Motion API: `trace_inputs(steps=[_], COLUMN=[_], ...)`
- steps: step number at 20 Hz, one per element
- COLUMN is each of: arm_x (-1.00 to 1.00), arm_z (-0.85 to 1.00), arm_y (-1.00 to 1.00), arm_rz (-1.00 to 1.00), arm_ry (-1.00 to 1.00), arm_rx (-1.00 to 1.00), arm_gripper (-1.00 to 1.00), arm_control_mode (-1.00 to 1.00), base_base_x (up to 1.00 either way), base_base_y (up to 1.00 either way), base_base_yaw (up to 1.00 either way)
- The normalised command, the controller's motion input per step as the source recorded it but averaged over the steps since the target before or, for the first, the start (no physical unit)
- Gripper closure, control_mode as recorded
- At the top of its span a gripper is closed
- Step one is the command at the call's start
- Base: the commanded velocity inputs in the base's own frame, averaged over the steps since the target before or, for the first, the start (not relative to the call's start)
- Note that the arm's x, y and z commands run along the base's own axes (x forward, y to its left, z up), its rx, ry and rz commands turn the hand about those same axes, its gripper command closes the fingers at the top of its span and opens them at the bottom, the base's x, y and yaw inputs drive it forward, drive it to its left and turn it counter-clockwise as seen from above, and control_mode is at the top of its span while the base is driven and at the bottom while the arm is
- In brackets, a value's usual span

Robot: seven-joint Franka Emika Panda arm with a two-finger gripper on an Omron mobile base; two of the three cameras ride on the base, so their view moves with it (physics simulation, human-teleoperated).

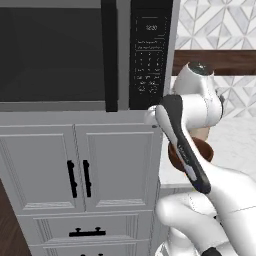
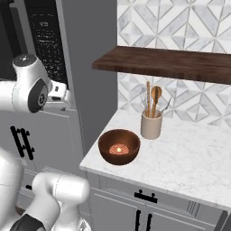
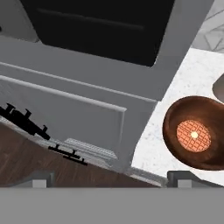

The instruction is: Open the microwave, place the bowl with waffle inside the microwave, then close the microwave door and turn it on.

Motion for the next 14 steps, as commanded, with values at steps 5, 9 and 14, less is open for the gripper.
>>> trace_inputs(steps=[5, 9, 14], arm_x=[-0.02, 0.0, 0.12], arm_z=[0.66, 0.72, 0.47], arm_y=[1.0, 1.0, 0.82], arm_rz=[-0.1, -0.18, -0.15], arm_ry=[-0.4, -0.39, -0.13], arm_rx=[-0.15, -0.22, -0.14], arm_gripper=[-1.0, -1.0, -1.0], arm_control_mode=[-1.0, -1.0, -1.0], base_base_x=[0.0, 0.0, 0.0], base_base_y=[0.0, 0.0, 0.0], base_base_yaw=[0.0, 0.0, 0.0])
